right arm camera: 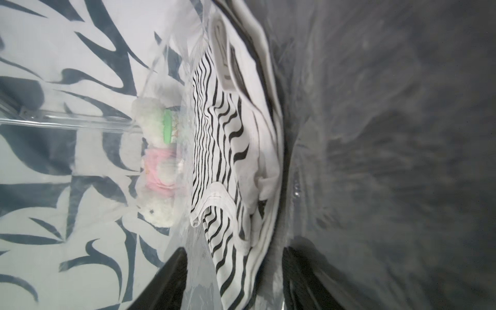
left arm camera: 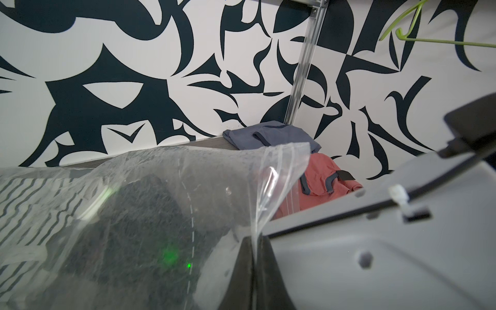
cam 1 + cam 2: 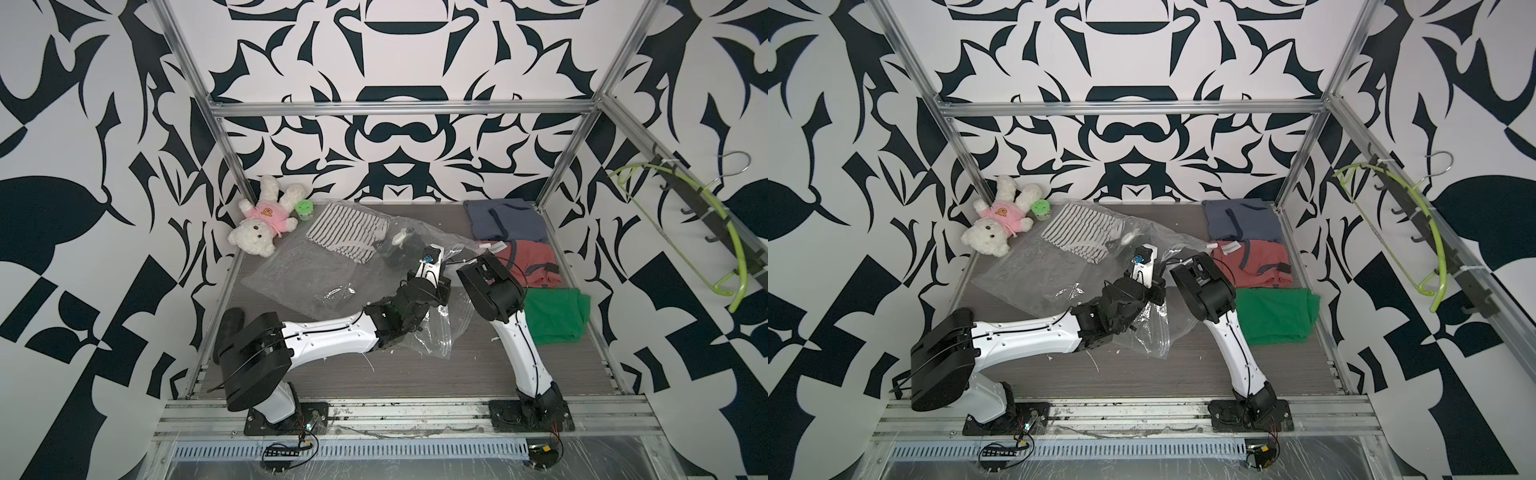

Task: Take the tank top out of the vacuum bag
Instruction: Take out the tank top from the vacuum bag.

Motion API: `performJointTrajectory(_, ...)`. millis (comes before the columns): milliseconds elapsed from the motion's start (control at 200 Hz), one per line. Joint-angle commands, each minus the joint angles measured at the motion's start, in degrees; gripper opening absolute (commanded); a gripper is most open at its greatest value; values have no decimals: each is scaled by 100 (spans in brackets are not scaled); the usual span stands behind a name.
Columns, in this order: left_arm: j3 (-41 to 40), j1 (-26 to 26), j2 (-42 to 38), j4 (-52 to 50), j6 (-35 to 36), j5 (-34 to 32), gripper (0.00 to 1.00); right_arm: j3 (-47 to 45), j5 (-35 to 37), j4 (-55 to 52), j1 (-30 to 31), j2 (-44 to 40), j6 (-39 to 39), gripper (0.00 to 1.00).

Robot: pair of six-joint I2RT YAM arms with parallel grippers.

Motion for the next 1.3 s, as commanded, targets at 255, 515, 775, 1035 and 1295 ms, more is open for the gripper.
performJointTrajectory(255,50,-157,-103,370,140,512,0,-33,311,-951,267,173,-259,59)
performJointTrajectory(515,66,-226,-105,493,276,867,0,-261,914,-1723,403,-366,-917,61)
performJointTrajectory(775,119,-350,-96,574,447,974,0,17,1206,-2863,455,-459,-916,62)
performJointTrajectory(1035,132,-368,-105,559,476,1079,0,322,712,-2179,452,-11,-733,59)
performJointTrajectory(1295,45,-371,-82,650,411,1079,0,431,276,-1235,448,235,-733,55)
